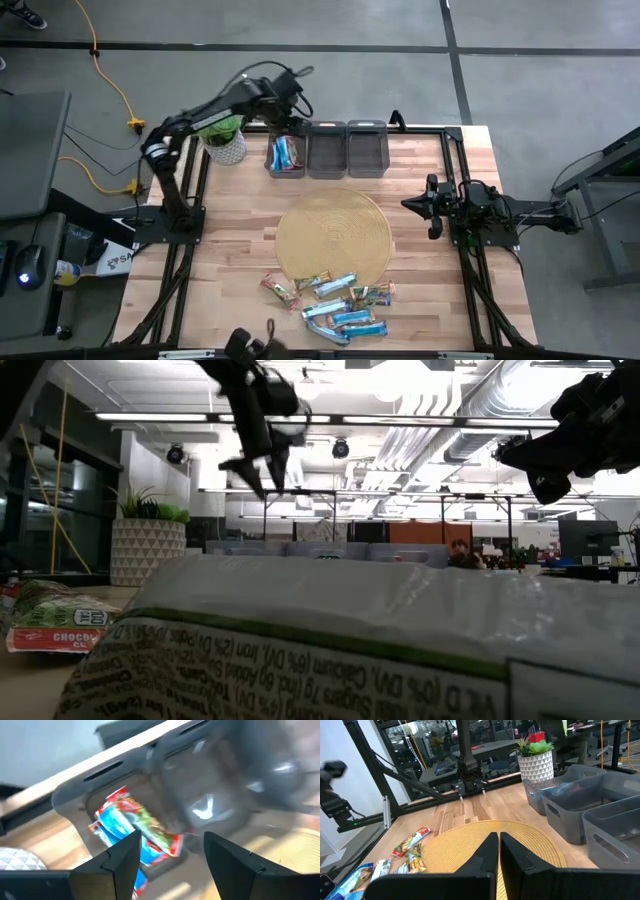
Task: Pick and place Granola Bars by type
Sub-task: Put the red granola bar into the left black bin
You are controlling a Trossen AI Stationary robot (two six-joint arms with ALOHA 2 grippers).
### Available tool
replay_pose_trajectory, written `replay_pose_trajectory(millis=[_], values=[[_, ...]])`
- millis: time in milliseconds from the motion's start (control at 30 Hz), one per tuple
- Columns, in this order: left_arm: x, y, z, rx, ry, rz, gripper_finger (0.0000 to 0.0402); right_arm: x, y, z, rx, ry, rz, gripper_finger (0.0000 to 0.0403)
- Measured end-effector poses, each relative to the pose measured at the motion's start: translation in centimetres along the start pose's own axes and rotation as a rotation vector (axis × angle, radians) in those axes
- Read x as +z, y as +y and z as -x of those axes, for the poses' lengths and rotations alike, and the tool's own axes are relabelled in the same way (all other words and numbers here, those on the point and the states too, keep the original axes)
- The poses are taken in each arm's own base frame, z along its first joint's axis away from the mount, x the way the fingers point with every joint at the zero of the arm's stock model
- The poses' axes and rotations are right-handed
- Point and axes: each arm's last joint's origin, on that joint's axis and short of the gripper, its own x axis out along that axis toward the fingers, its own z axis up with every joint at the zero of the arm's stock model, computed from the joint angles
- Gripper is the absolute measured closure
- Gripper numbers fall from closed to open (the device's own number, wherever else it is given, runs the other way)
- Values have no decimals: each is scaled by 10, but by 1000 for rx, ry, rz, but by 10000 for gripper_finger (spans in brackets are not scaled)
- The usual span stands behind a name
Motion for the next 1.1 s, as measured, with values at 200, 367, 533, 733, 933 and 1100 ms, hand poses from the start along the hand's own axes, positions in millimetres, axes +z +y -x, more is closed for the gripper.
replay_pose_trajectory(millis=[200,367,533,733,933,1100], values=[[-19,-5,75,-182,-116,-169,190,0,0,0,0,0,0,402],[-50,-6,135,-322,-194,-354,190,0,0,0,0,0,0,402],[-85,-8,185,-473,-274,-516,190,0,0,0,0,0,0,402],[-121,-11,224,-709,-277,-589,190,0,0,0,0,0,0,402],[-152,-27,242,-859,-209,-677,190,0,0,0,0,0,0,402],[-175,-44,249,-933,-131,-746,190,0,0,0,0,0,0,402]])
